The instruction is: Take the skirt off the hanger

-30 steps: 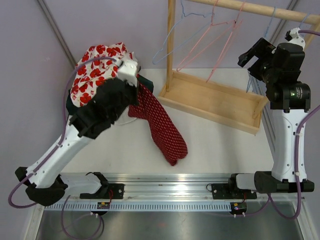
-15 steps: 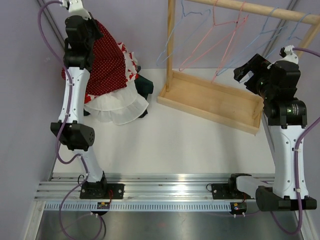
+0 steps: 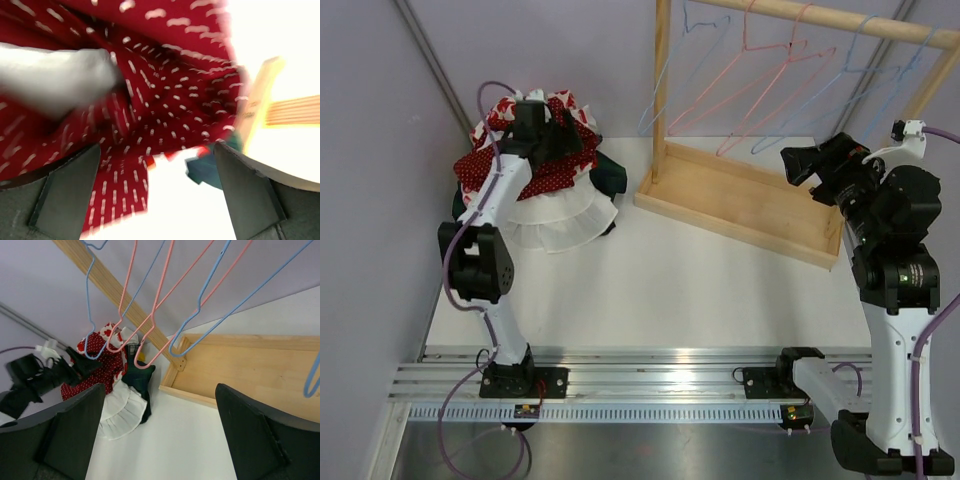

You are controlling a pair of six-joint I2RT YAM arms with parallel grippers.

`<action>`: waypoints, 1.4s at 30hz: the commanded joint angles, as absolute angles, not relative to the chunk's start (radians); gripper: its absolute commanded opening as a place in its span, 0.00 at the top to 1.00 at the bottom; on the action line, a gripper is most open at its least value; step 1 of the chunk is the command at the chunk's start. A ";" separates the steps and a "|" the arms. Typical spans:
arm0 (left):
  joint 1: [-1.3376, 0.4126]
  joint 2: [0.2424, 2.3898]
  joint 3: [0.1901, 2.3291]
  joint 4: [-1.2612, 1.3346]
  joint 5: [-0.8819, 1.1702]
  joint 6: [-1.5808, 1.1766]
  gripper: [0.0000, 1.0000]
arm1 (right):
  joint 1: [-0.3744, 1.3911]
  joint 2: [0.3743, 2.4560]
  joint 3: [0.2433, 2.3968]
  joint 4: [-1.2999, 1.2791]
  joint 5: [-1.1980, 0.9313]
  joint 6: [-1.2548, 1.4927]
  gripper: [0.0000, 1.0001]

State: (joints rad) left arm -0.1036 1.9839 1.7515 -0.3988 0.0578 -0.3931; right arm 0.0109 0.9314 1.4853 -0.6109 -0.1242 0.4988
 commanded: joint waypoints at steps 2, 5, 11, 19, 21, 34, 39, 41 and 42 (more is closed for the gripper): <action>-0.106 1.590 1.905 -0.434 -0.075 -0.324 0.01 | 0.008 0.859 1.380 -0.462 -0.279 0.523 0.01; -0.135 1.395 1.769 -0.451 -0.060 -0.261 0.01 | 0.009 0.761 1.293 -0.356 -0.328 0.575 0.00; -0.186 0.883 1.259 -0.440 0.030 -0.302 0.01 | 0.008 0.654 1.132 -0.299 -0.382 0.655 0.01; -0.189 0.438 0.859 -0.567 0.124 -0.304 0.01 | 0.009 0.514 0.899 -0.331 -0.468 0.745 0.01; -0.189 0.387 0.835 -0.627 0.086 -0.295 0.01 | 0.011 0.489 0.827 -0.337 -0.477 0.762 0.01; -0.196 0.308 0.767 -0.632 0.043 -0.281 0.01 | 0.015 0.541 0.893 -0.359 -0.474 0.723 0.01; -0.196 0.305 0.762 -0.634 0.020 -0.285 0.01 | 0.018 0.551 0.874 -0.339 -0.462 0.724 0.01; -0.198 0.313 0.765 -0.635 0.018 -0.285 0.01 | 0.018 0.548 0.859 -0.330 -0.454 0.729 0.00; -0.198 0.316 0.767 -0.635 0.018 -0.285 0.01 | 0.018 0.545 0.856 -0.318 -0.456 0.729 0.01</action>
State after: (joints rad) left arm -0.1936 0.2996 0.7620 -0.6594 0.0307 -0.2958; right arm 0.0132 0.5499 0.8593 -0.3798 -0.4618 0.7380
